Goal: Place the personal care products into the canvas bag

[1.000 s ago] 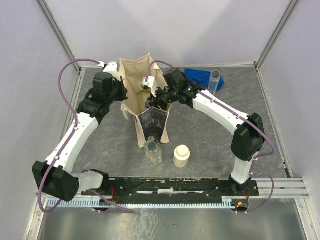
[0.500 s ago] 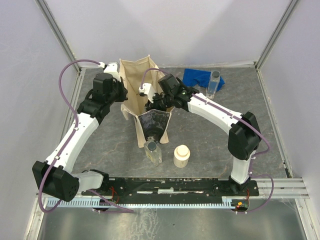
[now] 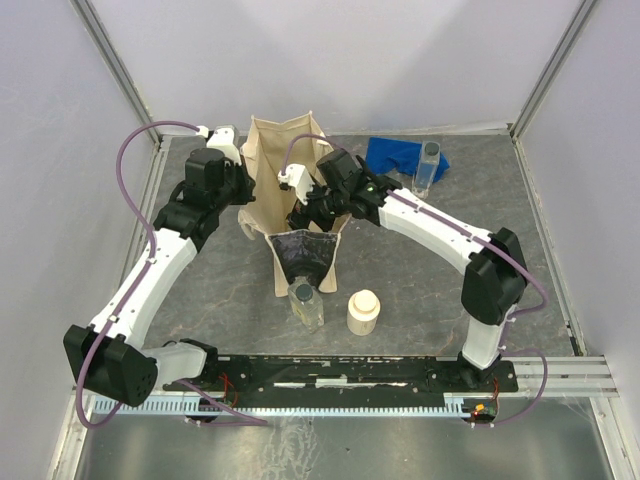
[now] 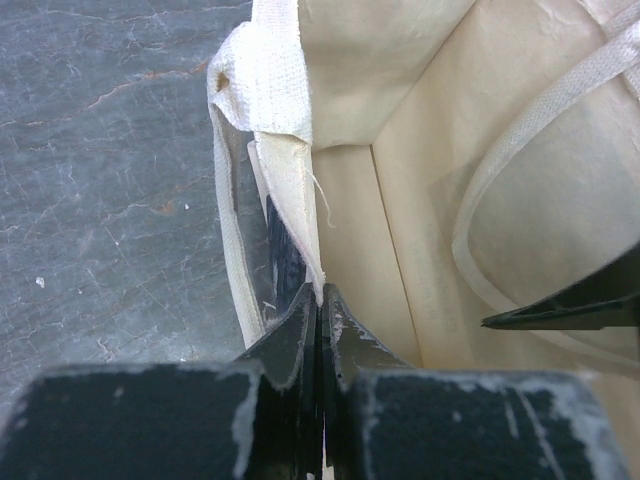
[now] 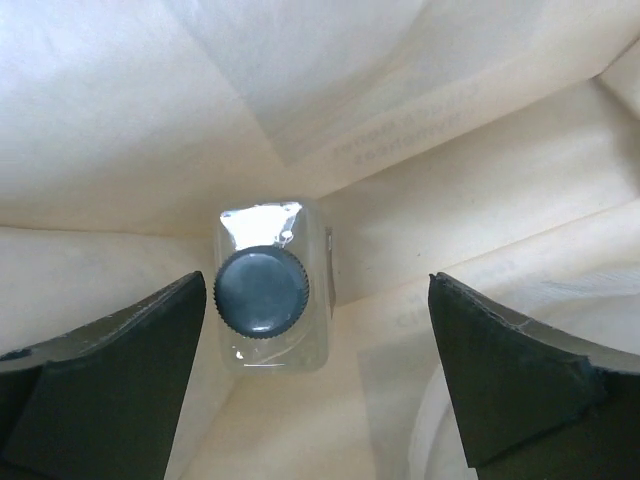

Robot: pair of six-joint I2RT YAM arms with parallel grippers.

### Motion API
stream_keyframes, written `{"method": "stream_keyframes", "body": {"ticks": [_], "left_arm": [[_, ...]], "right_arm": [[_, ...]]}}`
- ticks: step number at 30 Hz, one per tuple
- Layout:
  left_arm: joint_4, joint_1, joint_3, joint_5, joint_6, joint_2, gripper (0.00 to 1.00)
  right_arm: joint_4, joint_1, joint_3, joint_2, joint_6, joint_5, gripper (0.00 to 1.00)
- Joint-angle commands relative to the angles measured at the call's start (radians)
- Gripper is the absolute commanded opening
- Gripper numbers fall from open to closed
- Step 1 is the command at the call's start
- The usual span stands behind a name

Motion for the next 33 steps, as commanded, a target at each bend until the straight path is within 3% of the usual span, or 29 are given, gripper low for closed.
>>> {"method": "stream_keyframes", "body": {"ticks": [1,10,16,21,33], "left_arm": [[0.006,0.007,-0.015,0.018,0.033,-0.003,0.03],[0.020,0.007,-0.019,0.051,0.034,-0.017,0.03],[-0.030,0.007,0.019,0.070,0.004,0.021,0.03],[-0.019,0.007,0.010,0.079,0.002,0.029,0.03],[-0.018,0.006,0.001,0.087,0.022,0.020,0.03]], "right_arm": [[0.080,0.008,0.007,-0.111,0.081,0.052,1.00],[0.032,-0.028,0.164,-0.153,0.208,0.216,1.00],[0.008,-0.206,0.241,-0.208,0.411,0.299,1.00],[0.007,-0.340,0.225,-0.251,0.414,0.489,1.00],[-0.309,-0.587,0.452,0.071,0.486,0.650,1.00]]}}
